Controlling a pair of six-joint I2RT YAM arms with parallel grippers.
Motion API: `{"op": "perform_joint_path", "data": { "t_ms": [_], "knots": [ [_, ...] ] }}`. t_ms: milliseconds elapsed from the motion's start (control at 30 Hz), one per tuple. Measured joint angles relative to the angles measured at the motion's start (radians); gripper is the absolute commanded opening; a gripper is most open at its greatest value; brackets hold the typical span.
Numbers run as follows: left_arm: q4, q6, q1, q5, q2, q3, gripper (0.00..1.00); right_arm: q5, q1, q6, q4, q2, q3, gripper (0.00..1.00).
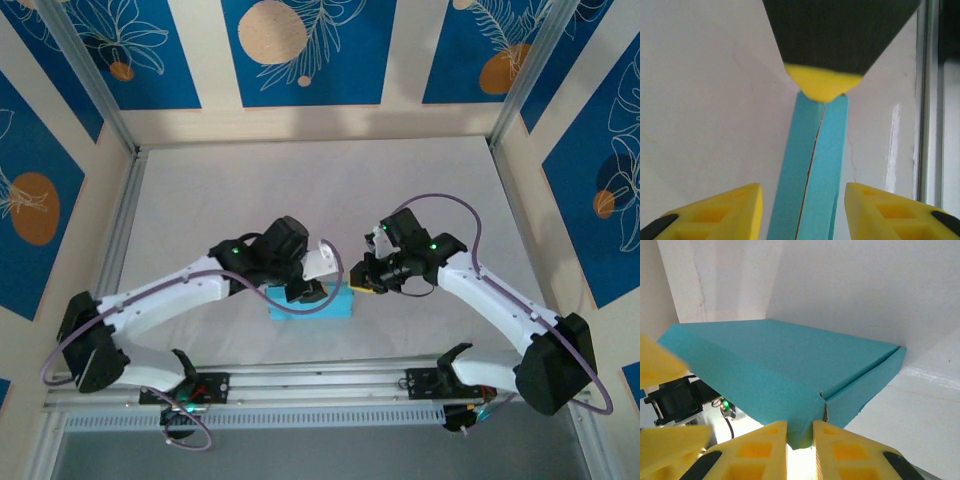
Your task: Fold the paper box
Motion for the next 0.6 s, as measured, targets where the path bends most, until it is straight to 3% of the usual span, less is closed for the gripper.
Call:
{"op": "perform_joint_path", "data": {
  "t_ms": [200, 367, 600],
  "knots": [
    [0.02, -0.159, 0.015, -0.063, -0.127, -0.01, 0.41, 0.004, 0.003, 0.0, -0.004, 0.0, 0.002, 0.2],
    [-0.01, -0.367, 0.044, -0.212, -0.28, -0.06, 0.42, 0.007, 0.006, 0.0, -0.005, 0.0, 0.003, 0.2],
    [-0.181, -0.716, 0.246, -0.246, -0.349, -0.062, 0.55, 0.016, 0.01, 0.0, -0.013, 0.003, 0.01, 0.2]
  ]
}}
